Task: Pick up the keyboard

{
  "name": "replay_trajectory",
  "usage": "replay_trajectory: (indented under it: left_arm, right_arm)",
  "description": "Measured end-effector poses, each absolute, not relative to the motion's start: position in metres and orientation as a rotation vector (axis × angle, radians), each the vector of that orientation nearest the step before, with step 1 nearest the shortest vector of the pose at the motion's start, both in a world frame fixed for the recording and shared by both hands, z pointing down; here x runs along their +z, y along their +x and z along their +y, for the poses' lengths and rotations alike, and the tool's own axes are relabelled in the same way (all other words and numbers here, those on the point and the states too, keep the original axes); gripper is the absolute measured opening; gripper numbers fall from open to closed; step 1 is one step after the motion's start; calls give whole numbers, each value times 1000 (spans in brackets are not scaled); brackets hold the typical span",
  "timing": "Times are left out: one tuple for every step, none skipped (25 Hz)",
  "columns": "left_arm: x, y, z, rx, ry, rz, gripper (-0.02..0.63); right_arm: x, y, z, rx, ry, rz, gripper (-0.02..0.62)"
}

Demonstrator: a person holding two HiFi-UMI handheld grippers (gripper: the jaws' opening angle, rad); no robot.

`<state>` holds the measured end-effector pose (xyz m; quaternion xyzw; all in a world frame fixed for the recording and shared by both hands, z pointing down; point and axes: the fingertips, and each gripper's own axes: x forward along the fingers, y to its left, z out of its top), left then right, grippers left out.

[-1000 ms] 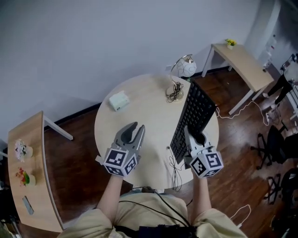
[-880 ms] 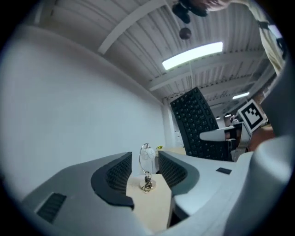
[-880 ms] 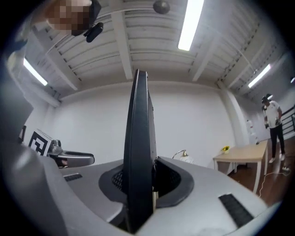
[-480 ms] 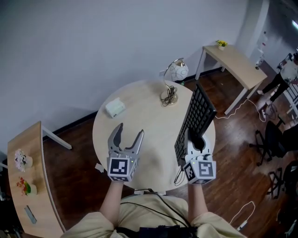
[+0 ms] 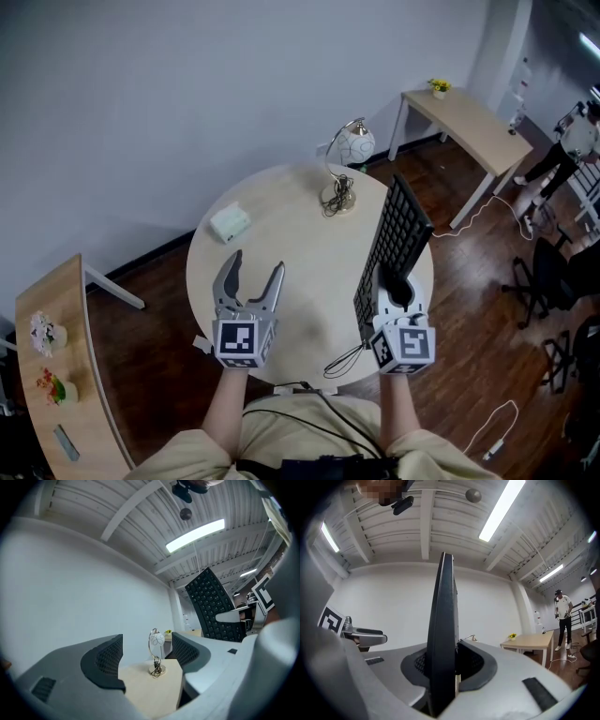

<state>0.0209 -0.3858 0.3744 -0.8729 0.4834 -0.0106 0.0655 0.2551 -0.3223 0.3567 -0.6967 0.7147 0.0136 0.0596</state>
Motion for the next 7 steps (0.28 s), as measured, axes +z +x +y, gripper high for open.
replay_trajectory:
  left_arm:
    - [375, 21, -386, -42, -2641, 1459, 312]
    - [377, 21, -387, -45, -2646, 1458, 311]
    - [379, 21, -389, -41, -2647, 1455, 313]
    - [380, 21, -390, -37, -2647, 1451, 311]
    - [381, 21, -391, -36, -2652, 1448, 311]
    - [381, 22, -391, -38, -2660, 1447, 311]
    - [382, 22, -392, -40, -2668, 1448, 311]
  right_arm:
    - [357, 255, -322, 35, -2119, 2166, 101]
    - [357, 255, -322, 29, -2127, 2166, 101]
    - [358, 256, -322, 27, -2132, 2166, 101]
    - [358, 256, -322, 25, -2132, 2165, 101]
    - [358, 256, -323, 25, -2129, 2163, 101]
    - [359, 256, -324, 25, -2124, 2161, 101]
    - [359, 256, -324, 26, -2119, 2159, 101]
